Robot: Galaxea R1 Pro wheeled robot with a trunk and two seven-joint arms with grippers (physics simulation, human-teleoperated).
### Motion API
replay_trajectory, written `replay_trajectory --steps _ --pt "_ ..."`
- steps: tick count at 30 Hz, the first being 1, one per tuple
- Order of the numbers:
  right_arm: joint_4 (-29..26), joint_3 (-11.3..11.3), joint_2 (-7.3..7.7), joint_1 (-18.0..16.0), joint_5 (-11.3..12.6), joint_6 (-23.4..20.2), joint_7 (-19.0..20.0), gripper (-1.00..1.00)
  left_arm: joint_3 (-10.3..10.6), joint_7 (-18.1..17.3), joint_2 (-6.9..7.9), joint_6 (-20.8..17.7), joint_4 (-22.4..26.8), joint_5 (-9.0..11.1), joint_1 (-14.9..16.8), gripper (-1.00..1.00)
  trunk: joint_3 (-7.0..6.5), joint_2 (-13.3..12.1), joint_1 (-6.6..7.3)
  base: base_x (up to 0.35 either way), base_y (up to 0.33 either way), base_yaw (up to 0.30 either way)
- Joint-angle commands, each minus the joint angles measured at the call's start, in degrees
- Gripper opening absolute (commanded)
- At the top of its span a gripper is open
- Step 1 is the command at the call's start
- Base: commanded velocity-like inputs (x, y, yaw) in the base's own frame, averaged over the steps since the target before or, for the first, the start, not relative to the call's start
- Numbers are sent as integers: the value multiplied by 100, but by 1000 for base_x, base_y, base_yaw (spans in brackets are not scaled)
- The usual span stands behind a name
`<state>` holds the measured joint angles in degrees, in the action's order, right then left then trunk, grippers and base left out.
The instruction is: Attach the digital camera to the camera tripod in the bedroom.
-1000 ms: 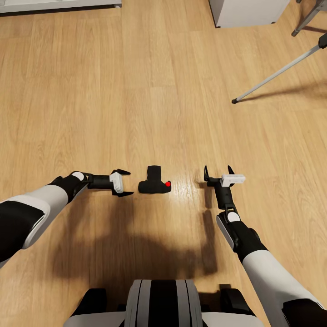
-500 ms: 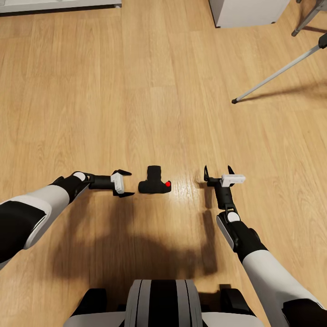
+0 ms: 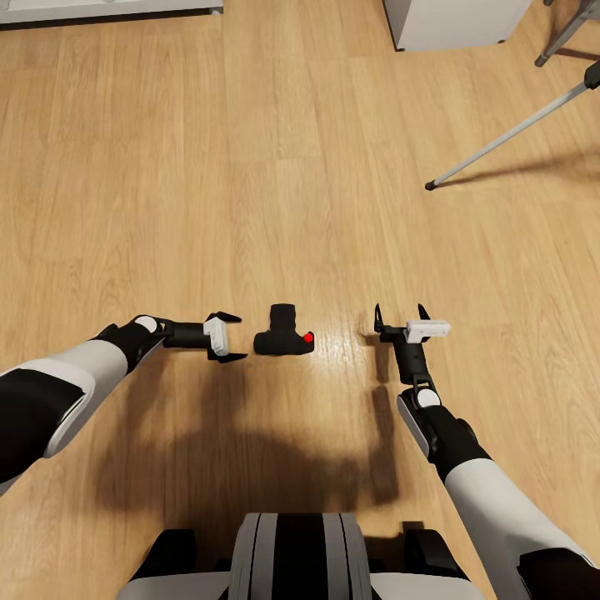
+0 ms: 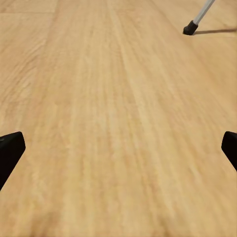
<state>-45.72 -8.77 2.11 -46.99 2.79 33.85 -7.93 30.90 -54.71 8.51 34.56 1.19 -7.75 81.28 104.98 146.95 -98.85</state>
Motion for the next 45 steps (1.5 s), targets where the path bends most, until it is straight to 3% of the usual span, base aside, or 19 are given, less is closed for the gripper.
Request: replay_trajectory --steps 1,45 --pt "2 -37 9 -4 28 16 -42 100 -46 -10 0 14 6 -60 -1 100 2 1 1 0 0 0" --pt "6 -37 9 -4 28 16 -42 100 -33 -4 -118 -11 4 -60 -86 100 2 1 1 0 0 0"
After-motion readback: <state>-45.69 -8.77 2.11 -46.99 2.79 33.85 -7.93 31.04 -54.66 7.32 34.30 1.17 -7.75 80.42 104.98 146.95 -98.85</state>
